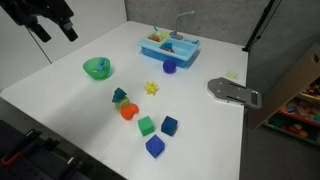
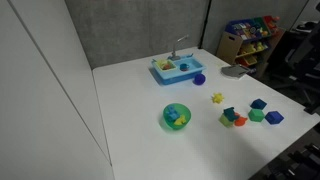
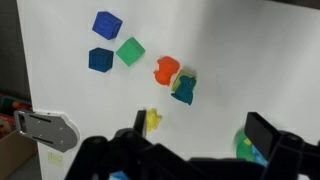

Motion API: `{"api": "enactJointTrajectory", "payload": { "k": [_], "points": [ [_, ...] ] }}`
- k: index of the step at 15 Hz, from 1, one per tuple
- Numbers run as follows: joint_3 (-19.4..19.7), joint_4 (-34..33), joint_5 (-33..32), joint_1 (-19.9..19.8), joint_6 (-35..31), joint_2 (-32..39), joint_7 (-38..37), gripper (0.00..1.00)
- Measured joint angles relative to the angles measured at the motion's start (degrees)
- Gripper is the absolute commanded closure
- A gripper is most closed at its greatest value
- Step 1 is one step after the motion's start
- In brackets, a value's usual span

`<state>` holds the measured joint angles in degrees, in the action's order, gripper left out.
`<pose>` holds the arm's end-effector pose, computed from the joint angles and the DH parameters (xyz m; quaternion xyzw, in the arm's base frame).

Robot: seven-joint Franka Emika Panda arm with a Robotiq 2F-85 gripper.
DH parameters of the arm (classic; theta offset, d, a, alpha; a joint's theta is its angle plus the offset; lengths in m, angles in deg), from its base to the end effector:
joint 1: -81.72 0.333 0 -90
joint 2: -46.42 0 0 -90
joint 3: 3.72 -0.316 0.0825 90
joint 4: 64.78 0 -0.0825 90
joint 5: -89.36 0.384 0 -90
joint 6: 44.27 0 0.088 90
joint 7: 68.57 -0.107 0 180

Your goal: Remove the blue toy from the bowl and put it on the table

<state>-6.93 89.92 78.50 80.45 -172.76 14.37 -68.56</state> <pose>0.3688 0.0062 0.4097 0.9922 0.0685 0.0507 0.0911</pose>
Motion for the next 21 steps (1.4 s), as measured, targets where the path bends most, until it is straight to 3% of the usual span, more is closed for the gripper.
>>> {"api": "enactJointTrajectory", "payload": {
  "k": [13, 21],
  "points": [
    [0.00, -0.72, 0.10, 0.85, -0.03, 1.65, -0.01, 0.00],
    [-0.80, -9.01, 0.65, 3.32, -0.33, 10.99, -0.11, 0.00]
  ]
}}
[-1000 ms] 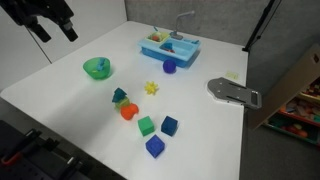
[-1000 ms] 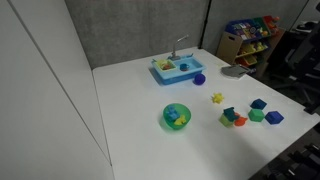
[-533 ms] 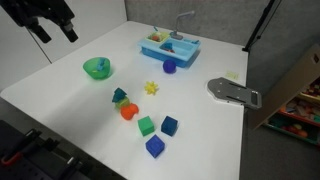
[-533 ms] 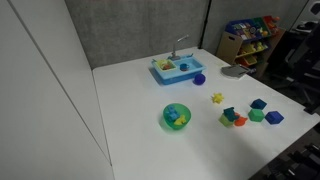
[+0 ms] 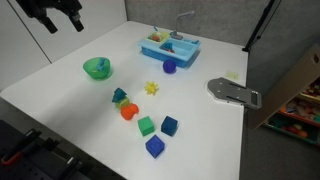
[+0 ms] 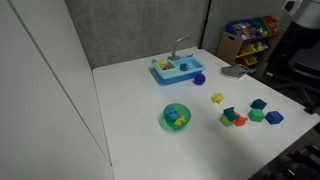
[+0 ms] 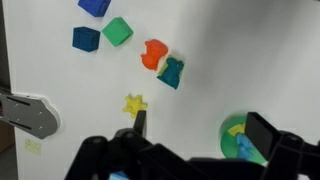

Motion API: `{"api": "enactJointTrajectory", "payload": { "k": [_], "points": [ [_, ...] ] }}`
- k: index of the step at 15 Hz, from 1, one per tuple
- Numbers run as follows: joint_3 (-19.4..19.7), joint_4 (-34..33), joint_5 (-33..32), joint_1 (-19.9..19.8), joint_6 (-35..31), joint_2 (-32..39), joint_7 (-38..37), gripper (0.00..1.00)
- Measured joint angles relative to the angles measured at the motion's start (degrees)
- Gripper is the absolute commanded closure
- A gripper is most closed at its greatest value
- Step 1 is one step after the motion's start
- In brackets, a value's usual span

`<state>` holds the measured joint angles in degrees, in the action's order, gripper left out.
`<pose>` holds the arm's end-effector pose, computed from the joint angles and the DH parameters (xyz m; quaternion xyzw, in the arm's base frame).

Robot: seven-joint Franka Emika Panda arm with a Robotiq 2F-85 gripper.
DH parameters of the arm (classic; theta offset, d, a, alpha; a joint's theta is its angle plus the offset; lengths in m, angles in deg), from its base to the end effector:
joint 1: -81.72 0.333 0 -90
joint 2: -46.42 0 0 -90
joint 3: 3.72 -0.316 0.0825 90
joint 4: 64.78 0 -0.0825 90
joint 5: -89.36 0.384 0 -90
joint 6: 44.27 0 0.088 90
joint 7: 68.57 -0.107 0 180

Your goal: Remove the blue toy from the bowl and put it on the table

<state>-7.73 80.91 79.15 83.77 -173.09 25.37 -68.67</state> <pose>0.4204 0.0395 0.4070 0.9905 0.1030 0.0395 0.0819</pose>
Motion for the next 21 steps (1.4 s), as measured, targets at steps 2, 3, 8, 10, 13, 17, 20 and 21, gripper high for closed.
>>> {"api": "enactJointTrajectory", "payload": {
  "k": [2, 3, 8, 10, 13, 17, 20, 21],
  "points": [
    [-0.54, -2.82, 0.48, 0.82, -0.07, 3.43, -0.01, 0.00],
    [-0.84, -4.43, 0.78, 1.35, -0.08, 5.38, -0.01, 0.00],
    [-2.07, -12.62, 3.50, 3.78, -0.08, 15.42, 0.02, 0.00],
    [-2.54, -16.18, 4.14, 4.46, -0.08, 19.61, 0.01, 0.00],
    [-3.13, -21.30, 4.47, 5.13, -0.32, 25.48, 0.00, 0.00],
    [-3.50, -26.90, 4.69, 6.00, -3.88, 32.91, 0.06, 0.00],
    [-4.06, -29.85, 5.51, 6.36, -7.08, 37.90, 0.21, 0.00],
    [-4.19, -30.60, 5.57, 6.53, -7.56, 39.15, 0.21, 0.00]
  ]
}}
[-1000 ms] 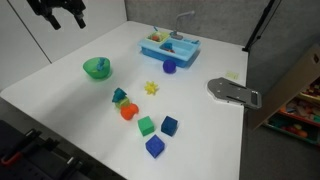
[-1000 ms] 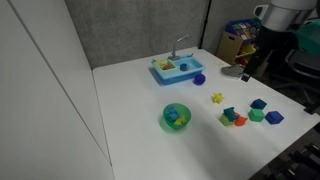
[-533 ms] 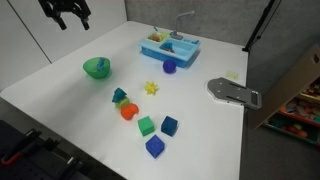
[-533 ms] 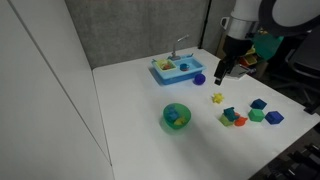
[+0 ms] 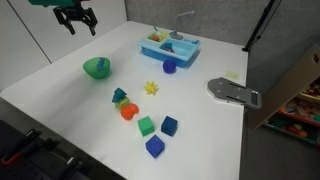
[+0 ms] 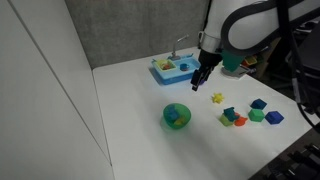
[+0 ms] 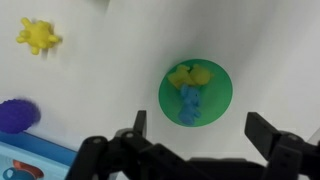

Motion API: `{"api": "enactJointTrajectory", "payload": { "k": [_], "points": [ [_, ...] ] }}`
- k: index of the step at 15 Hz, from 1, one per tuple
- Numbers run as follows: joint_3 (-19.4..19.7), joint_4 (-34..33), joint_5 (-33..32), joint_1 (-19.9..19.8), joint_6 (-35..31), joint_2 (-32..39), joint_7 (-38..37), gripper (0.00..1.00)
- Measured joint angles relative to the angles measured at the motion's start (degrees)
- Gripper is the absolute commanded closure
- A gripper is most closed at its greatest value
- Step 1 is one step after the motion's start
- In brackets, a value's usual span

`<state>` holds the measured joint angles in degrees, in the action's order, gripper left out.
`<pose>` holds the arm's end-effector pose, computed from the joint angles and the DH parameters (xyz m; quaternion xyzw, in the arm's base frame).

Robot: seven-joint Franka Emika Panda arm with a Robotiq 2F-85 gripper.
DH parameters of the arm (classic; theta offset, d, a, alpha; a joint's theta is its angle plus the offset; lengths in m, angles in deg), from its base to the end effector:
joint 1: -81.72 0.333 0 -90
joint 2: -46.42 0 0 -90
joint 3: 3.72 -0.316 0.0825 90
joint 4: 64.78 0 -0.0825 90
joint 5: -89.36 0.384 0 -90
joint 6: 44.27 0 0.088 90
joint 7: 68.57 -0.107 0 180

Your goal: Remove the blue toy from the bowl and put it on the table

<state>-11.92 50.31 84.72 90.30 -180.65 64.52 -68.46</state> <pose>0.5822 0.1716 0.3050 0.9848 0.1708 0.0306 0.0023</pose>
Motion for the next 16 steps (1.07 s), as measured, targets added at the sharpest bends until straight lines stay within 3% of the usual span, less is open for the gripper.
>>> {"api": "enactJointTrajectory", "payload": {
  "k": [11, 16],
  "points": [
    [-0.35, -0.57, 1.77, 0.18, -0.10, 2.05, 2.01, 0.00],
    [-0.89, -4.31, 3.39, 0.19, -0.12, 6.39, 4.77, 0.00]
  ]
}}
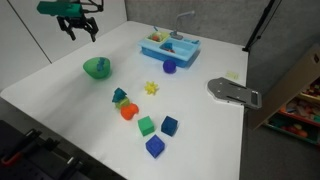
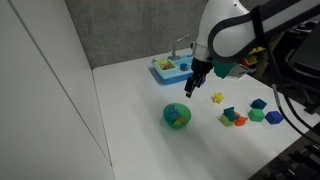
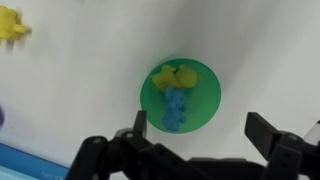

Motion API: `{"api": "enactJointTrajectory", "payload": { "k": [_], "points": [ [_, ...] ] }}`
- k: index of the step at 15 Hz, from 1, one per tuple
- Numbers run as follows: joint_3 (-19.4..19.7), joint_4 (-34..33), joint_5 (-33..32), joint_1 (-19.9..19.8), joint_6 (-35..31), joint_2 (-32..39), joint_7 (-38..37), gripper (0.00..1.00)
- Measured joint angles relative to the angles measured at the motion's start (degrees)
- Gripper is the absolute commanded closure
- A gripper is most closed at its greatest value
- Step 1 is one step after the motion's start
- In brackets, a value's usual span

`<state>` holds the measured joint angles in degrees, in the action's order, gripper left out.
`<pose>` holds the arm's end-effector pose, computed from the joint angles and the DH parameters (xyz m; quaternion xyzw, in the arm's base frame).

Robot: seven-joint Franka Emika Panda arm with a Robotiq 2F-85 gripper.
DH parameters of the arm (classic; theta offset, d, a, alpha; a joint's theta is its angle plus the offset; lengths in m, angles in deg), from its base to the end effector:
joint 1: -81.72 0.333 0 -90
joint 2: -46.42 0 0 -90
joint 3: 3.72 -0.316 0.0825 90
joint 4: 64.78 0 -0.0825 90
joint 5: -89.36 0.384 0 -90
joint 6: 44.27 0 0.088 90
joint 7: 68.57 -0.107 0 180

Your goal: Remove the blue toy from the bowl and put it on the table

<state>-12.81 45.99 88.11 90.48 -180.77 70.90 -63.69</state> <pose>0.5970 0.1871 0.2698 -0.9799 -0.1973 -0.0108 0.0264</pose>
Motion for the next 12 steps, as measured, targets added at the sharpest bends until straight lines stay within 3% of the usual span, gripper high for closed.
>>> {"api": "enactJointTrajectory", "payload": {
  "k": [12],
  "points": [
    [-0.02, -11.13, 0.00, 0.16, -4.49, 17.57, 1.06, 0.00]
  ]
}}
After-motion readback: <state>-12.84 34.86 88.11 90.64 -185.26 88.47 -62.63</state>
